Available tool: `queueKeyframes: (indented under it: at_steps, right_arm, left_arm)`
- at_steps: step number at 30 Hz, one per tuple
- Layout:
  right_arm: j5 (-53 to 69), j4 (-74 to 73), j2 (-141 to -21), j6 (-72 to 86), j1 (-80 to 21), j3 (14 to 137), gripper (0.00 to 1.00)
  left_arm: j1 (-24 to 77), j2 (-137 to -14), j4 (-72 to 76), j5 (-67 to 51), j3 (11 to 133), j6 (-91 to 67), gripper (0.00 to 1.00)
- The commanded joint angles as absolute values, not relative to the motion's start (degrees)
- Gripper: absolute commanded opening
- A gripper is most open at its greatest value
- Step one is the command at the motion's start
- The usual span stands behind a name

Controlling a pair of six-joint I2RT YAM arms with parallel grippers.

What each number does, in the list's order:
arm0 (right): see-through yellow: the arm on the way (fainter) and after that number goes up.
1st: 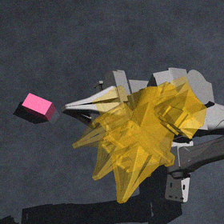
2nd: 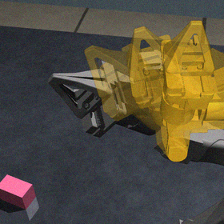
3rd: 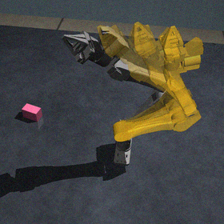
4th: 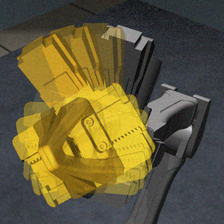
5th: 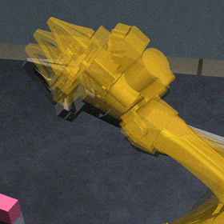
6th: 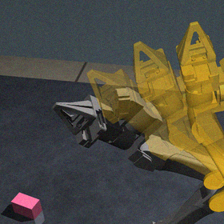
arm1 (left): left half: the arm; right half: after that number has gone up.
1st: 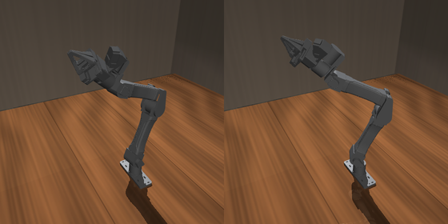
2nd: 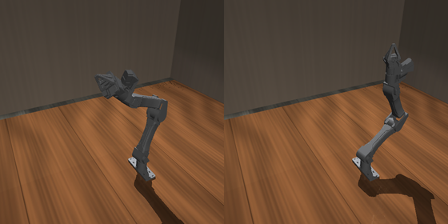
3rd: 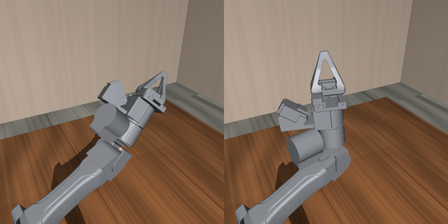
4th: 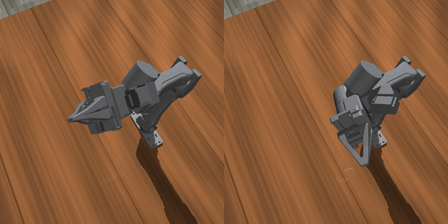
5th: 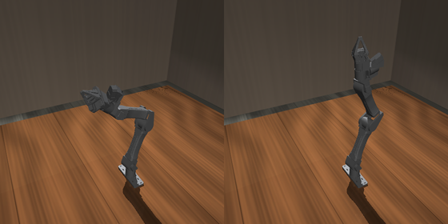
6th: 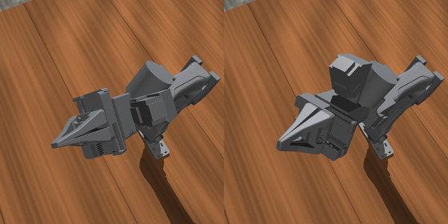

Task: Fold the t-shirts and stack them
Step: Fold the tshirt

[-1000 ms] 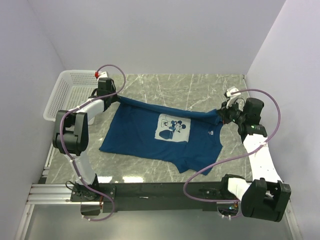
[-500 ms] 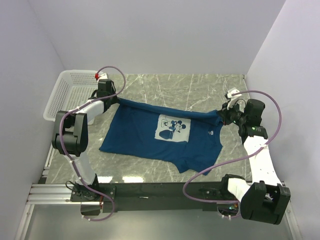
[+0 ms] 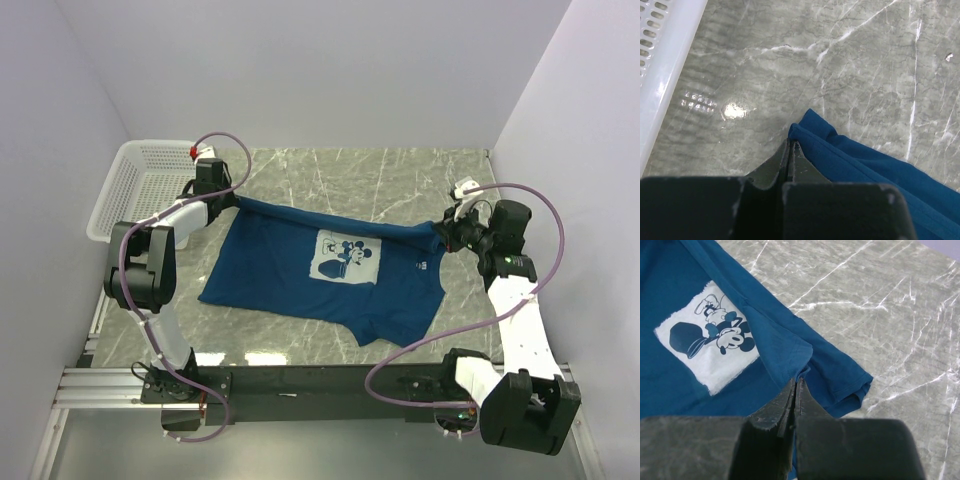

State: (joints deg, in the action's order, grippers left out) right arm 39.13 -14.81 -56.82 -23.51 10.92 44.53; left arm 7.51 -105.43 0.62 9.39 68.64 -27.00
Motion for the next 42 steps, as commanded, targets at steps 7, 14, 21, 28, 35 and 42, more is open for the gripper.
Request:
queueKeyframes:
  at_steps: [7, 14, 21, 28, 35, 42]
  right_arm:
    - [40.3, -14.9, -55.3, -24.3, 11.4, 44.0, 0.00]
    - [40.7, -16.6, -53.8, -25.9, 11.4, 43.7, 0.00]
    - [41.2, -18.4, -52.9, -27.0, 11.5, 43.6, 0.00]
    - [41.7, -20.2, -53.5, -29.1, 11.3, 43.6, 0.00]
    - [42.4, -23.6, -51.9, -32.6, 11.4, 42.7, 0.00]
    - [42.9, -26.4, -50.3, -35.4, 11.3, 41.7, 0.00]
  left_arm:
    - [7.1, -102.8, 1.4, 10.4, 67.2, -25.9, 0.00]
    - [7.0, -103.0, 0.9, 9.4, 67.3, -26.0, 0.01]
    - [6.9, -98.4, 3.5, 6.0, 63.7, -25.8, 0.51]
    - [6.9, -91.2, 4.0, 2.6, 63.1, -26.0, 0.56]
    - [6.9, -85.3, 0.4, 1.5, 65.7, -25.8, 0.59]
    - [5.8, -79.9, -2.4, 0.9, 64.3, -25.4, 0.61]
